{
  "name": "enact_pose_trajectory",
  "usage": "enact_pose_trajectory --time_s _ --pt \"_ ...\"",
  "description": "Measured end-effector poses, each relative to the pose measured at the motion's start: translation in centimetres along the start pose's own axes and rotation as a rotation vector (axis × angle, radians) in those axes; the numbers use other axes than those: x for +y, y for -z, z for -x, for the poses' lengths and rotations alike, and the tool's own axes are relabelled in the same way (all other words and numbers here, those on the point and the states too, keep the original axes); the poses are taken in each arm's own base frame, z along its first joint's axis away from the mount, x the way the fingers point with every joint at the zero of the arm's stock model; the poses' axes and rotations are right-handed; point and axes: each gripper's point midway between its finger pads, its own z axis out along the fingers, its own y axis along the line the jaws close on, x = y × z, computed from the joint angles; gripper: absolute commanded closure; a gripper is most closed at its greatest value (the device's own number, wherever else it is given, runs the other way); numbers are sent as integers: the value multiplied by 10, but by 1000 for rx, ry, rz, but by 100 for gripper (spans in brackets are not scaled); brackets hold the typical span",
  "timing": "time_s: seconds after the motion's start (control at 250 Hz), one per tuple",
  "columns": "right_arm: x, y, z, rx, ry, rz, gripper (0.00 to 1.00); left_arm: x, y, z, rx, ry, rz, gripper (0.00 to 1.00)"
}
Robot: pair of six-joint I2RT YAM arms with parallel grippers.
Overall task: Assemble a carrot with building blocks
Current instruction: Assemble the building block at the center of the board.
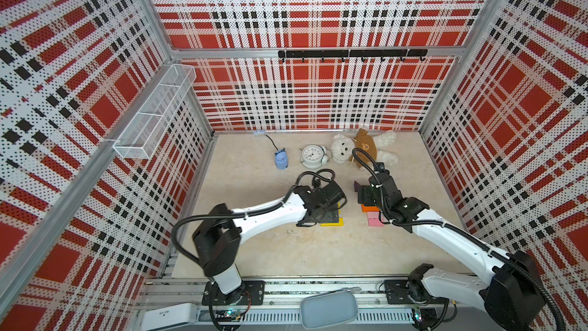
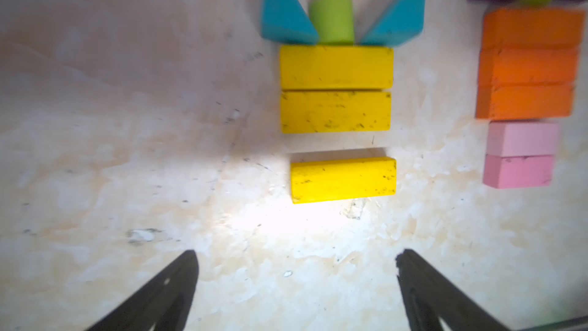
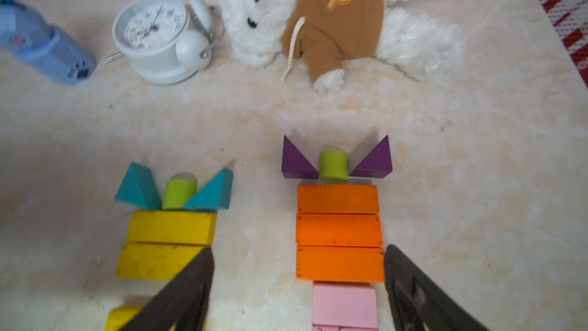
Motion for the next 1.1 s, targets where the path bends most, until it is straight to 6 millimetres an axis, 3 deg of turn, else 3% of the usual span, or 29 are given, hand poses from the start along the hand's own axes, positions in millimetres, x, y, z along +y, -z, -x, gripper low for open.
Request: enact_pose_trajectory --time_s 0.132,0.252,0.38,0.48,0.612,0.713,1.101 --pt "33 -2 -14 112 68 79 33 60 36 66 -139 179 -101 0" --pt "71 6 -60 251 190 173 34 109 65 119 -277 317 -180 0" --pt "89 8 -108 393 272 225 42 134 75 150 -337 358 -258 1" --pt "92 6 -134 472 293 244 41 147 71 158 -340 389 -332 0" --pt "95 -2 -152 530 302 241 38 161 59 151 -305 439 -393 1" --pt "94 -12 -163 563 312 219 38 158 56 146 -280 440 -424 1" --pt "99 -30 -161 548 308 179 48 145 64 152 -288 424 -512 0"
